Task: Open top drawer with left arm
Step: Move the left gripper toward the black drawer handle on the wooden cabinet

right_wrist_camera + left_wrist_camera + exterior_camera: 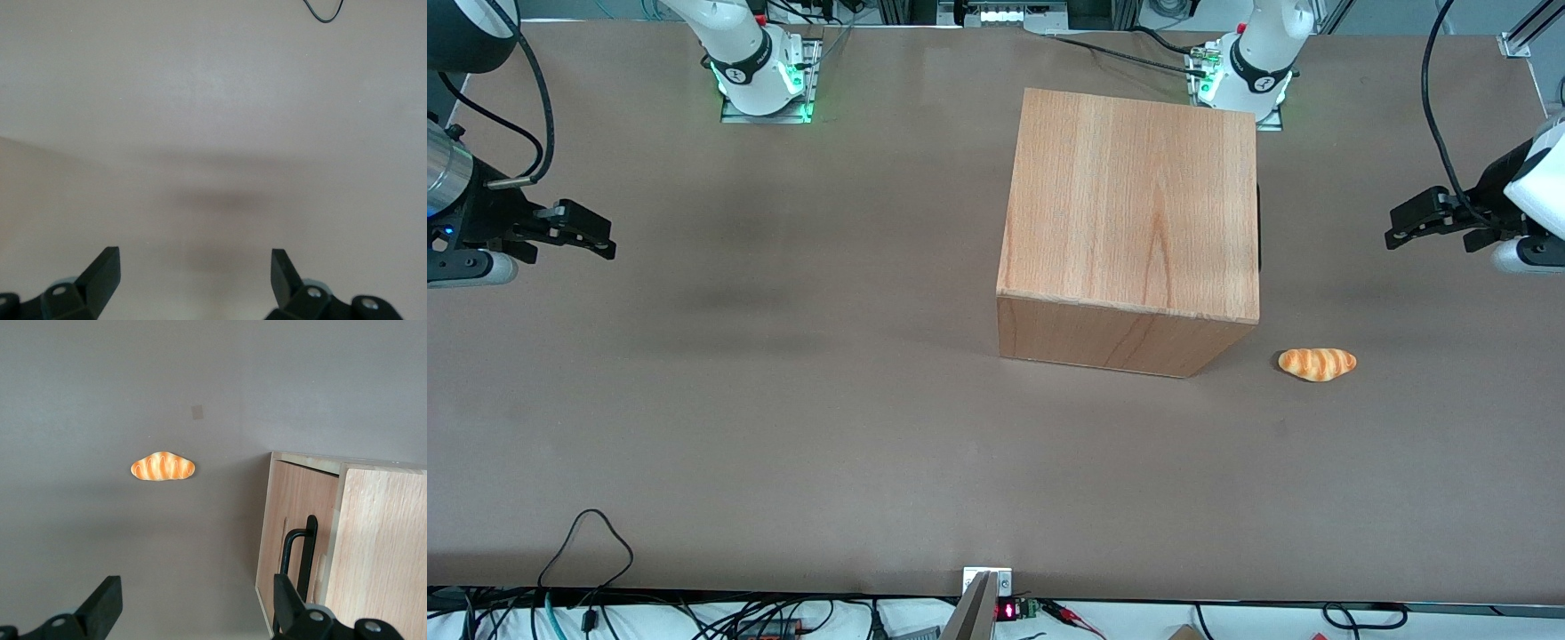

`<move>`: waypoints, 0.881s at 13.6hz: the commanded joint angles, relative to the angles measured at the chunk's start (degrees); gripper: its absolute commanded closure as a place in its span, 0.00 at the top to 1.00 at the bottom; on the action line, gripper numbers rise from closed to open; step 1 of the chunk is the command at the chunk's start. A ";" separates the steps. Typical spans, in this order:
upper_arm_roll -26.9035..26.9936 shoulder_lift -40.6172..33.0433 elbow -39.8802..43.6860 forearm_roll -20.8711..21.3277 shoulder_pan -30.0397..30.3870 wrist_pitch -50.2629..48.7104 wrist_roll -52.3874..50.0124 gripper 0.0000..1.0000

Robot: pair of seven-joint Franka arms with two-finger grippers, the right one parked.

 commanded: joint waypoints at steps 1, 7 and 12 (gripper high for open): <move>-0.38 0.18 -0.37 -0.18 0.04 -1.13 0.12 1.00; -0.29 2.03 -0.37 -1.05 0.30 -2.89 -0.59 1.00; -0.73 5.35 0.07 -1.06 -3.03 -5.07 -0.23 1.00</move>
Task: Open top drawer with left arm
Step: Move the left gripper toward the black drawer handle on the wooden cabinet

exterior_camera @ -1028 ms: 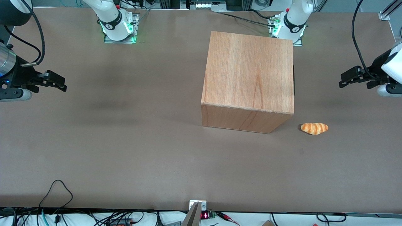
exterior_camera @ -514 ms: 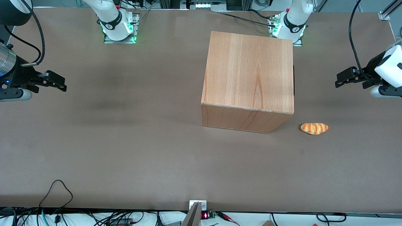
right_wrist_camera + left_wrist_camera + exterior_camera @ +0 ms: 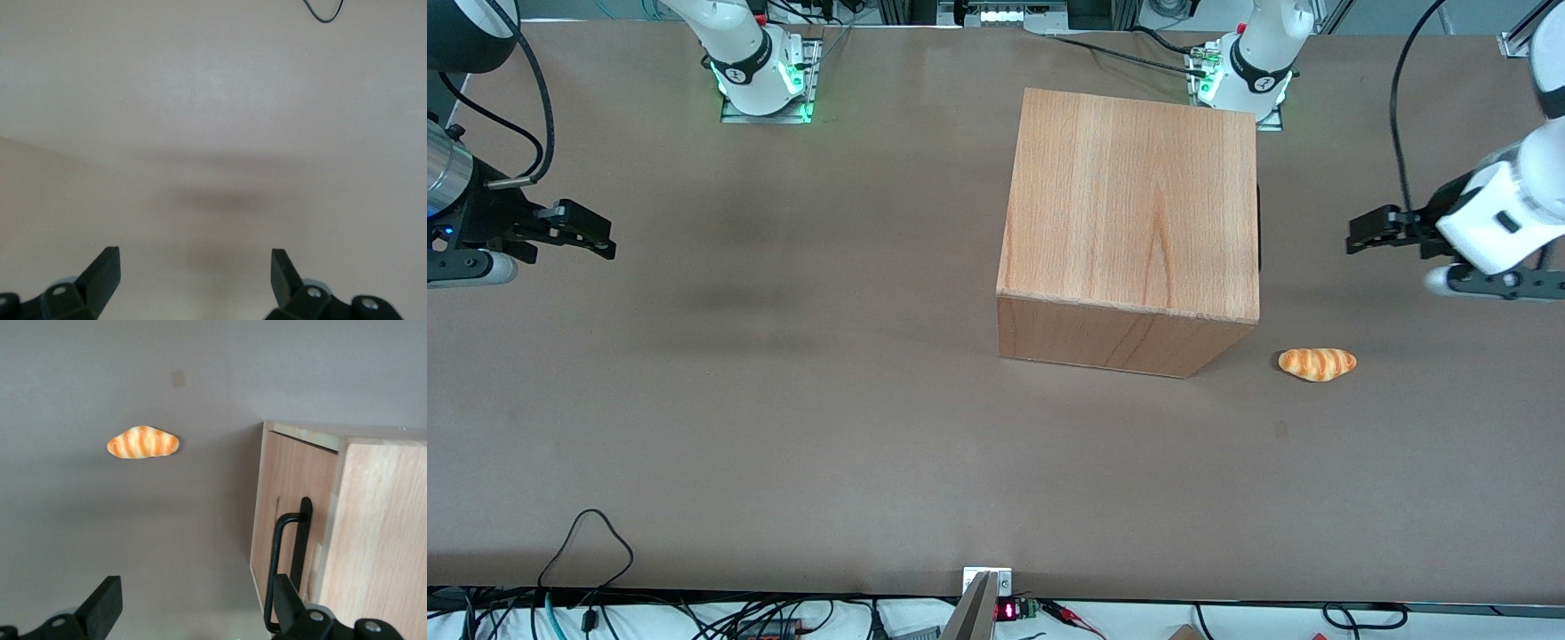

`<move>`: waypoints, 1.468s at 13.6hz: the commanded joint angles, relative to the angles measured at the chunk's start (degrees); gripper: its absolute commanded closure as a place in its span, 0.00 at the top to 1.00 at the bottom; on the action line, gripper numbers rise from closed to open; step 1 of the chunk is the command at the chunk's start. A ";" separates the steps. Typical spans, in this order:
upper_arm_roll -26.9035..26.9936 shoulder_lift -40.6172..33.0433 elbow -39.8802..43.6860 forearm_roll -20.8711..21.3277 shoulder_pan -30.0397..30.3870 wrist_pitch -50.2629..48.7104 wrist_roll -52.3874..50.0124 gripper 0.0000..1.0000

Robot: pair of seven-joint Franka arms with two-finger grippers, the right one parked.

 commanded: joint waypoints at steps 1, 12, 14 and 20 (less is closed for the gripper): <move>0.19 3.52 1.17 -0.74 -1.01 -3.97 0.16 1.00; 0.36 5.65 -3.29 -3.55 -0.48 -6.72 5.23 1.00; 0.28 2.23 -8.91 -3.20 -0.48 -2.77 5.87 1.00; 0.10 -1.30 -16.66 -4.07 -0.57 2.16 6.40 1.00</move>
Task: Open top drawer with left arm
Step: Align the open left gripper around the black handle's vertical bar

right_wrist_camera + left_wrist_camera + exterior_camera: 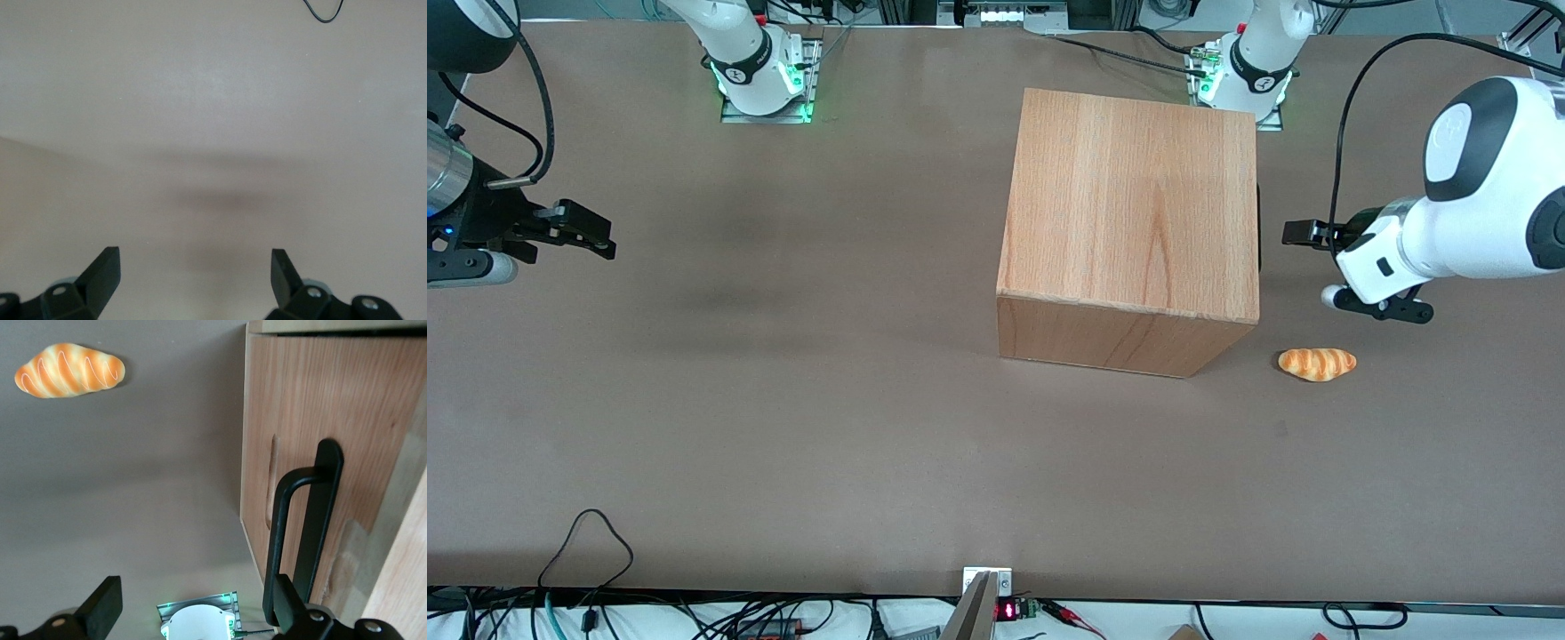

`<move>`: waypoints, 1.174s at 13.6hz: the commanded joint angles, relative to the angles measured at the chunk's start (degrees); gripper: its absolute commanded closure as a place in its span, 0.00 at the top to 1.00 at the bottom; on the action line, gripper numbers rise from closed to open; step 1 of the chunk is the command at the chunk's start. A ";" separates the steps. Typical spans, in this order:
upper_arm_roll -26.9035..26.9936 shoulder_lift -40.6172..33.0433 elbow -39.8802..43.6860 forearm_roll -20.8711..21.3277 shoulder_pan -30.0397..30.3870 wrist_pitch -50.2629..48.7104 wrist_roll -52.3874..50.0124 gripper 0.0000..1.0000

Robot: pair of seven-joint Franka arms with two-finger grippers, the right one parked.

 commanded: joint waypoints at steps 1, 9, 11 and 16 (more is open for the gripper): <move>0.04 -2.88 -4.94 -1.50 -0.07 2.70 2.69 1.00; -1.02 -2.44 -8.46 -5.81 -0.07 4.45 5.95 1.00; -1.02 -2.44 -9.60 -6.77 -0.07 5.60 7.18 1.00; -0.93 -1.57 -9.52 -6.25 -0.07 7.45 8.76 1.00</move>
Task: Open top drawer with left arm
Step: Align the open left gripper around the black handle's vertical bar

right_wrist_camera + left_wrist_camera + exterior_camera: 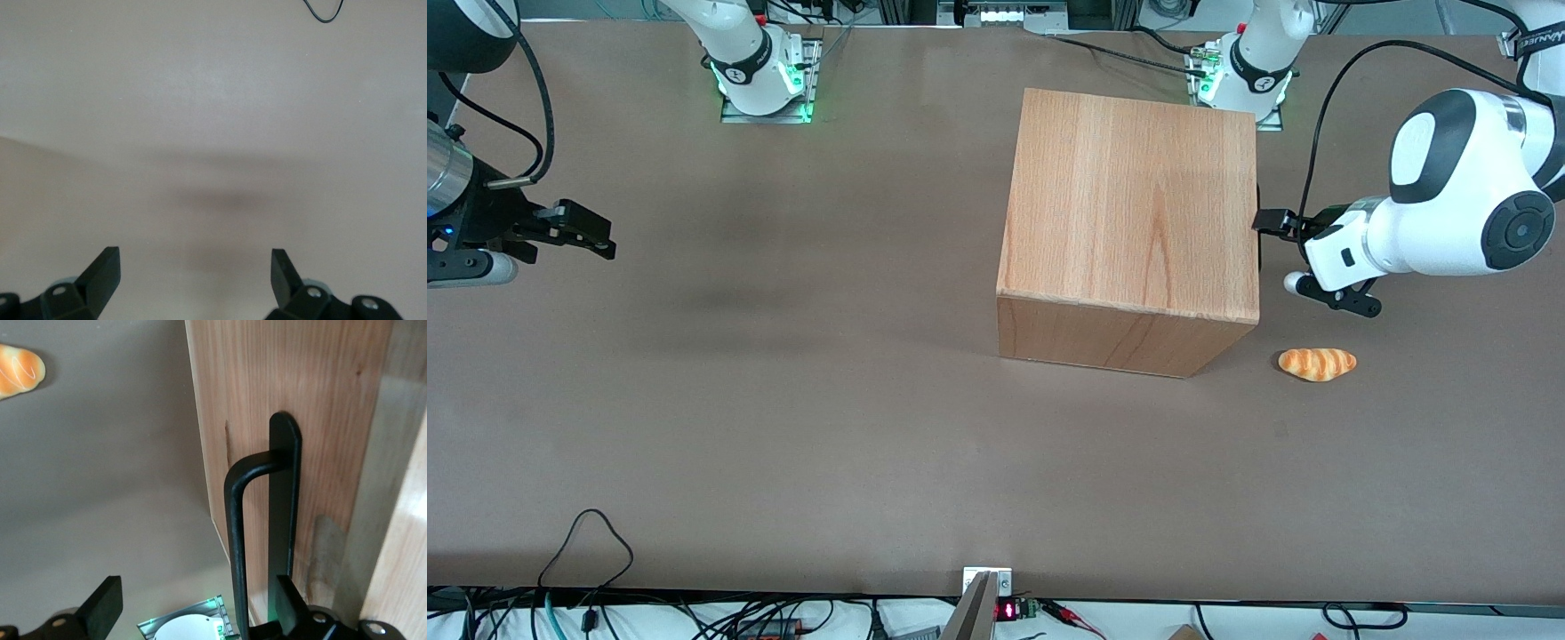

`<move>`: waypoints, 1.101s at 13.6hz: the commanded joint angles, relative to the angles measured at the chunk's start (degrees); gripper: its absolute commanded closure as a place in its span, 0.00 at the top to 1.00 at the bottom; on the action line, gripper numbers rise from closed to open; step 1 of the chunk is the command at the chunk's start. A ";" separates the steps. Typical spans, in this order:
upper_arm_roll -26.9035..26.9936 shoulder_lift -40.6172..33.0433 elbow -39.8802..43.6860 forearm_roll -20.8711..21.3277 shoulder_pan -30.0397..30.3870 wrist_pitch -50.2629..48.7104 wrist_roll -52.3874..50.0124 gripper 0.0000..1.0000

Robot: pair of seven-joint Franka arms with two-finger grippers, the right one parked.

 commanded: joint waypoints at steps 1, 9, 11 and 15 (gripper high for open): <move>-0.03 -0.07 -2.46 -0.59 -0.03 2.71 1.93 1.00; 0.58 -1.21 1.58 -0.59 2.95 0.69 6.06 1.00; 0.58 -0.95 1.32 -0.59 3.04 0.52 6.59 1.00; 0.50 -0.33 0.00 -0.59 2.43 0.60 7.12 1.00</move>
